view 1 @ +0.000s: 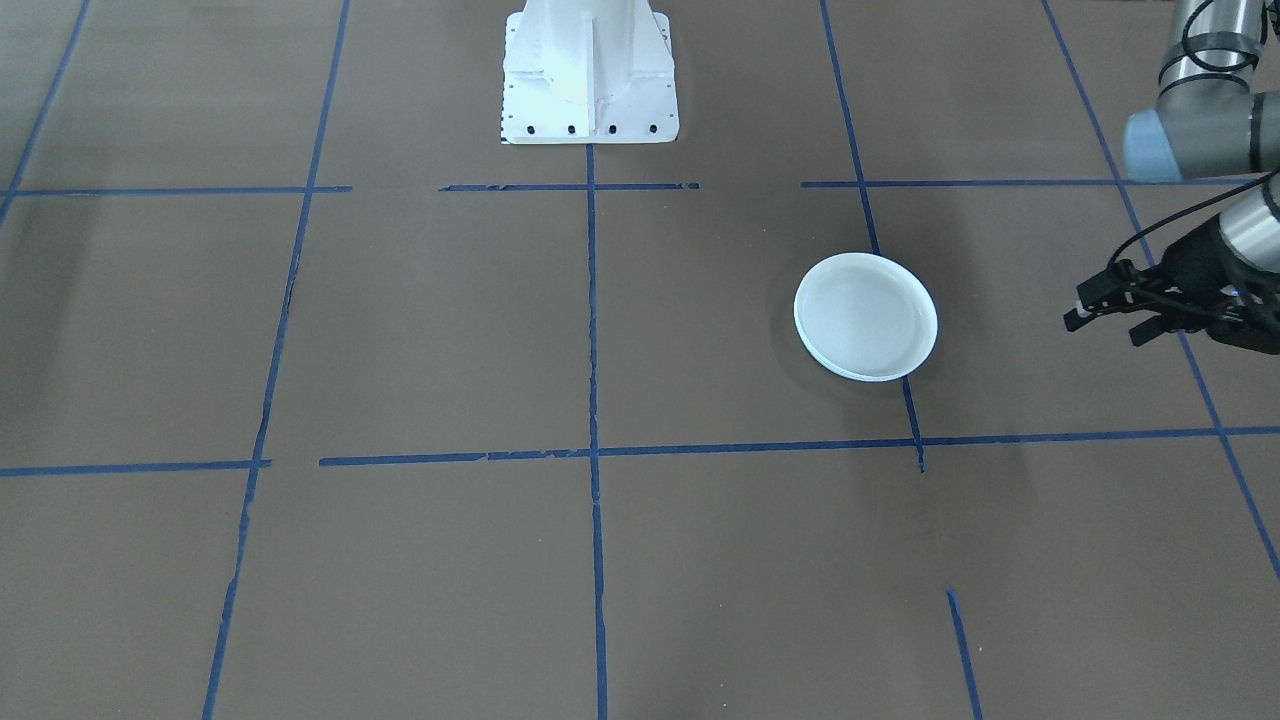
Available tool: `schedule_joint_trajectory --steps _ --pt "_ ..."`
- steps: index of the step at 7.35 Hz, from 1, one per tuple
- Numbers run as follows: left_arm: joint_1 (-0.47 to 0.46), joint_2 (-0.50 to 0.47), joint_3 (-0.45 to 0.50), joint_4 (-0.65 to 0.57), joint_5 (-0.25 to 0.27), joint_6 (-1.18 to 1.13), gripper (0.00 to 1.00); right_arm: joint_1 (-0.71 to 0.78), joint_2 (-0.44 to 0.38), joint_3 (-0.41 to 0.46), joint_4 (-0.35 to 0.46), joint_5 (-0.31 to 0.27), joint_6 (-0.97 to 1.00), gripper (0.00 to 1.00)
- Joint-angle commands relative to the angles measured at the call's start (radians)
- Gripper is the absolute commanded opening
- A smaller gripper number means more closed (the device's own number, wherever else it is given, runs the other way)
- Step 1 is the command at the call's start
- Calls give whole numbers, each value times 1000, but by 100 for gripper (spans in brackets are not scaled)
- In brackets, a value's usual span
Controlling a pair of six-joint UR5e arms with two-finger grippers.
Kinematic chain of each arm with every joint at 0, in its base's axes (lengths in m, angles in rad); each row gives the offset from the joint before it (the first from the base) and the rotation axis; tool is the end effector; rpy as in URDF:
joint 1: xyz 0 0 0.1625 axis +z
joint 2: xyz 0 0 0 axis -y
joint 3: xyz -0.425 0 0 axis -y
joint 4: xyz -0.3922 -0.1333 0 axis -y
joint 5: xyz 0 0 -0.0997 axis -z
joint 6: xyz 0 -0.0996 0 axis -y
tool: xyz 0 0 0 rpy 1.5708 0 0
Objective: Stack plate in center
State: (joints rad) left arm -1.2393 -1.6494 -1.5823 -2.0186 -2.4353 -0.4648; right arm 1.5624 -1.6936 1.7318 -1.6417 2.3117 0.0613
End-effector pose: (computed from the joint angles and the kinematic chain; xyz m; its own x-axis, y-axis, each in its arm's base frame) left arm 0.1222 -0.5319 0.5553 0.5605 0.1543 -0.8137 -0.0316 0.9858 0.1651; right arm 0.0624 -0.4376 0.6460 0.7371 0.0771 0.6713 -0.0368 0.9966 -0.0740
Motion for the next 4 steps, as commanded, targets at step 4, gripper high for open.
schedule_joint_trajectory --steps 4 --pt "-324 -1 -4 473 127 602 100 -1 0 0 0 0 0 100"
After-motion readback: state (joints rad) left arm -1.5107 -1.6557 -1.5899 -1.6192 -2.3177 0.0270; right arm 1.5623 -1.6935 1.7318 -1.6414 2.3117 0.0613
